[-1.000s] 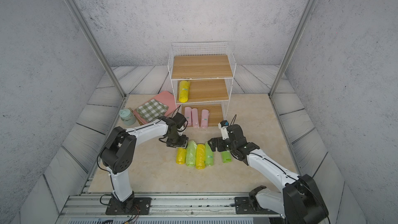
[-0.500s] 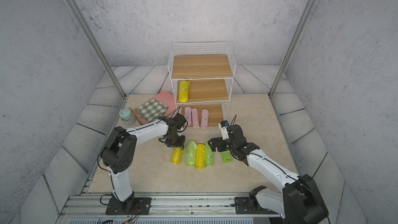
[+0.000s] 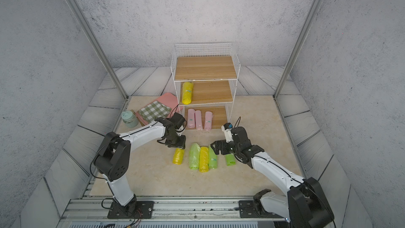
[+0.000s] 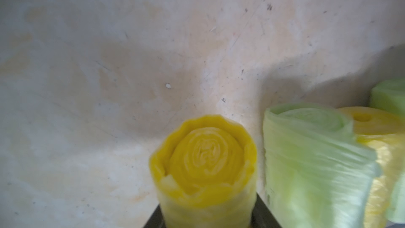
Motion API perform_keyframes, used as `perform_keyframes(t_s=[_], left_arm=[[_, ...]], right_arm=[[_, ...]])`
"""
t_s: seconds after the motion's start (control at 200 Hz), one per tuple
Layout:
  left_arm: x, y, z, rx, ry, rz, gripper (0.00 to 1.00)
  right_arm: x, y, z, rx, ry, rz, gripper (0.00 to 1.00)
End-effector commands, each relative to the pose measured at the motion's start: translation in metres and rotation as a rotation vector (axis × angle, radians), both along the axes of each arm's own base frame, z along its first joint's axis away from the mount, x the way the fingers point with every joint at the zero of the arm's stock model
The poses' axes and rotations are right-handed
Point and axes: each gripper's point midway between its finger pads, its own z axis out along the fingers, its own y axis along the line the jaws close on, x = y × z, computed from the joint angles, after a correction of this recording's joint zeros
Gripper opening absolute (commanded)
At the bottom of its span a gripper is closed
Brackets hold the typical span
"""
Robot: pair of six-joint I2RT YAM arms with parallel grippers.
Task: Sort the rolls of trash bags by color and place them on the shelf
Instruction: Pick up the roll of trash bags from the center of the board.
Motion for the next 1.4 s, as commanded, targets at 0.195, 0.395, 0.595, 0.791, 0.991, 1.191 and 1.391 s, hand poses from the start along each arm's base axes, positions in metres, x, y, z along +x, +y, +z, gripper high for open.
perform_keyframes(t_s=[0.195,0.395,0.595,0.791,0.991,1.191,1.391], left_arm=[[0.012,-0.010,0.062,-0.234,-0.150,-0.035,0.00],[0.017,-0.006,0.094,-0.331,-0.222,-0.066,0.00],[0.023,-0.004,0.115,-0.401,-0.257,-0.087,0.00],[0.029,-0.010,0.137,-0.494,-0.300,-0.088,0.00],[0.032,-0.019,0.164,-0.572,-0.367,-0.123,0.00],[0.035,-0.027,0.193,-0.670,-0.456,-0.141,0.00],[0.036,-0.030,0.221,-0.789,-0.596,-0.135,0.00]], right_arm=[[0.005,0.019,0.017,0.084,0.004,0.065,0.99],[0.008,0.029,0.025,0.117,0.008,0.101,0.99],[0.011,0.041,0.041,0.168,0.009,0.142,0.99],[0.009,0.051,0.050,0.252,0.008,0.174,1.00],[0.004,0.063,0.061,0.337,0.020,0.227,0.98],[0.004,0.077,0.081,0.448,0.021,0.281,0.96],[0.006,0.084,0.098,0.538,0.004,0.293,0.95]])
